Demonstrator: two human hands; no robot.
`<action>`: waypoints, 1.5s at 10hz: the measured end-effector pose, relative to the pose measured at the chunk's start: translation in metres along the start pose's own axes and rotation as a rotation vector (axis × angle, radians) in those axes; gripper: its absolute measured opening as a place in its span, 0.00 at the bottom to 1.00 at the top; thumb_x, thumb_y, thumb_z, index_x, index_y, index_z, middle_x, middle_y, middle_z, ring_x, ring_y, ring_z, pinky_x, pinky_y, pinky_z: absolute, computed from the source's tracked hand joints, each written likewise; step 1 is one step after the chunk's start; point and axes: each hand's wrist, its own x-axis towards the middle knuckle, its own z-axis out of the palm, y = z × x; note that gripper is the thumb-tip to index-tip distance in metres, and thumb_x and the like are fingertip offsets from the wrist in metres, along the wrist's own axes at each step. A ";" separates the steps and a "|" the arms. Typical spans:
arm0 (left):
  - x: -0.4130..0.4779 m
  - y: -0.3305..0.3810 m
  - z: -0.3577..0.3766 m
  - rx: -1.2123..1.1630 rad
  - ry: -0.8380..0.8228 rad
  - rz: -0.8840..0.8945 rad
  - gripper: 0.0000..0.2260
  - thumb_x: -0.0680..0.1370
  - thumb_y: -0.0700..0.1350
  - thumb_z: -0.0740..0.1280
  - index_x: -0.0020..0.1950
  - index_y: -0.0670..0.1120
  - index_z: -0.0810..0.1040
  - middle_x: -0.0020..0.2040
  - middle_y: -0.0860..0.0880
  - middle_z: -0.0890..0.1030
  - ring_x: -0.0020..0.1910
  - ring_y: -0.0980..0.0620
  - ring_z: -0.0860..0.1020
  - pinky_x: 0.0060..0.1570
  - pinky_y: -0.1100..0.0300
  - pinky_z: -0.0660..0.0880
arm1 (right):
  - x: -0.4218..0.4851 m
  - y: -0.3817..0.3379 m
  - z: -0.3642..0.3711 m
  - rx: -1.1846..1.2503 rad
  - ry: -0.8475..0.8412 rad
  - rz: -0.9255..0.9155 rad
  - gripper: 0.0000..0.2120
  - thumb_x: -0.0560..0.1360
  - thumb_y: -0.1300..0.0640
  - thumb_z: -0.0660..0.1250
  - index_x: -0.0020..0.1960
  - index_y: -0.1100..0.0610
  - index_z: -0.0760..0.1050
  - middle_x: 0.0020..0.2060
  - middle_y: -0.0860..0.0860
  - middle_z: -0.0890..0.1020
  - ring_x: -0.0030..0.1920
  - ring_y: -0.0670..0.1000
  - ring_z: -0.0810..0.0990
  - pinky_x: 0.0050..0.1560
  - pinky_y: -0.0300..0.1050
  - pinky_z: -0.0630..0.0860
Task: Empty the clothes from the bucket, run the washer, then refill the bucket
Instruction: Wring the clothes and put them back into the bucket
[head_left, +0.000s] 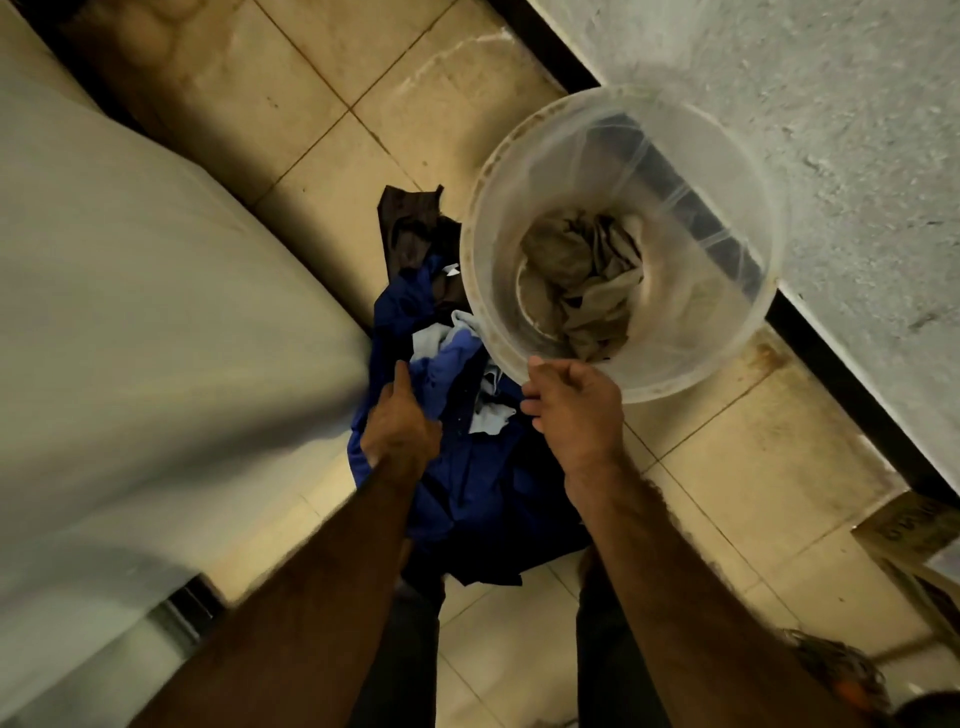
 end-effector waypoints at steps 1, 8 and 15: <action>0.007 -0.001 -0.003 0.016 0.062 0.015 0.25 0.76 0.47 0.68 0.72 0.48 0.68 0.67 0.42 0.74 0.64 0.37 0.75 0.59 0.44 0.75 | -0.002 0.002 -0.001 0.012 -0.006 -0.013 0.09 0.79 0.54 0.70 0.40 0.53 0.79 0.41 0.57 0.85 0.41 0.55 0.82 0.45 0.51 0.79; -0.148 0.029 -0.078 -0.619 0.605 0.421 0.12 0.83 0.54 0.59 0.44 0.50 0.73 0.39 0.52 0.74 0.38 0.60 0.73 0.40 0.70 0.70 | -0.039 0.007 0.035 -0.151 0.019 -0.138 0.15 0.82 0.45 0.64 0.49 0.54 0.82 0.42 0.47 0.82 0.43 0.46 0.78 0.48 0.42 0.69; -0.186 0.021 -0.122 -1.022 0.433 0.142 0.13 0.83 0.51 0.61 0.43 0.46 0.76 0.34 0.52 0.77 0.32 0.60 0.76 0.32 0.66 0.74 | -0.060 0.007 0.050 0.170 -0.399 0.095 0.44 0.68 0.20 0.61 0.70 0.52 0.74 0.65 0.51 0.82 0.65 0.55 0.80 0.69 0.61 0.74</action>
